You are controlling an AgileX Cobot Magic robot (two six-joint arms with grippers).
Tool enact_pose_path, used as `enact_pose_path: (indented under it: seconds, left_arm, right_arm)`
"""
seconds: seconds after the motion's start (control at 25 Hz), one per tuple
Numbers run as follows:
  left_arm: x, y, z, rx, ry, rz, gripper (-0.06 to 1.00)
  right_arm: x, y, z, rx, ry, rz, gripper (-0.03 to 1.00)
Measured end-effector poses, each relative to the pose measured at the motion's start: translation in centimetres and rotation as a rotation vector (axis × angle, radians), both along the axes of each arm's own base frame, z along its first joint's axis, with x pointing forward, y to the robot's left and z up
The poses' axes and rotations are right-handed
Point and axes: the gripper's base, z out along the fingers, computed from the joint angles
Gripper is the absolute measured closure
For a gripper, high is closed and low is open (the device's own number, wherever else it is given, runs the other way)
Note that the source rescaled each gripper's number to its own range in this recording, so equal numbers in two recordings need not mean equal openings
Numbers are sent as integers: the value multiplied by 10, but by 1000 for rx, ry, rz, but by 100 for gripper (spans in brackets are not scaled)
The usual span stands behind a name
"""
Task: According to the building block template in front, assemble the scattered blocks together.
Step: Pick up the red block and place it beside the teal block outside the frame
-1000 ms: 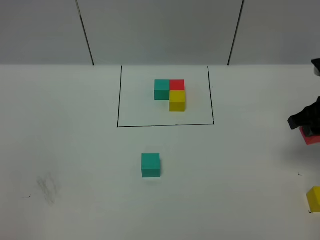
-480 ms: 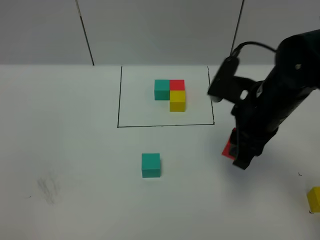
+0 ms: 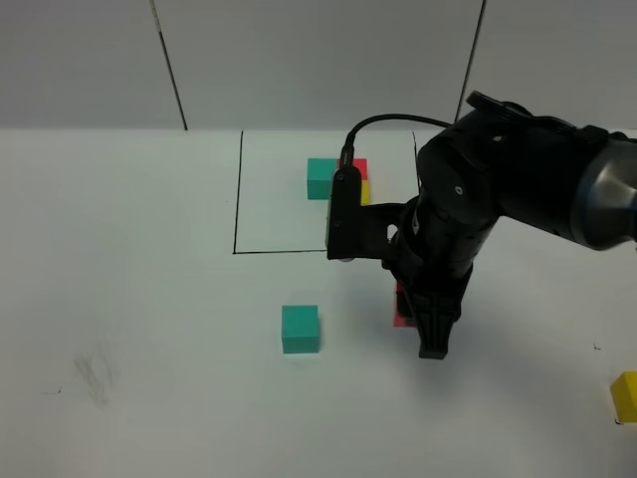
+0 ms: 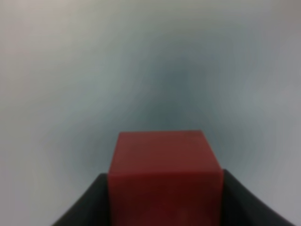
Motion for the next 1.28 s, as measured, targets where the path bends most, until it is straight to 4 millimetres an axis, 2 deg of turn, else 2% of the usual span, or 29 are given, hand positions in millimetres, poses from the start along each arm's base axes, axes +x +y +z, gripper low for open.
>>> enact_pose_path:
  seconds: [0.24, 0.36, 0.8, 0.92, 1.28]
  left_arm:
    - [0, 0, 0, 0, 0, 0, 38]
    - [0, 0, 0, 0, 0, 0, 38]
    - [0, 0, 0, 6, 0, -3, 38]
    - [0, 0, 0, 6, 0, -3, 38]
    - [0, 0, 0, 6, 0, -3, 38]
  right_arm:
    - [24, 23, -15, -65, 44, 69, 75]
    - [29, 30, -14, -50, 38, 100, 75]
    - [25, 56, -34, 6, 46, 164, 75]
    - [25, 58, -34, 16, 41, 158, 75]
    - [26, 60, -51, -5, 77, 140, 75]
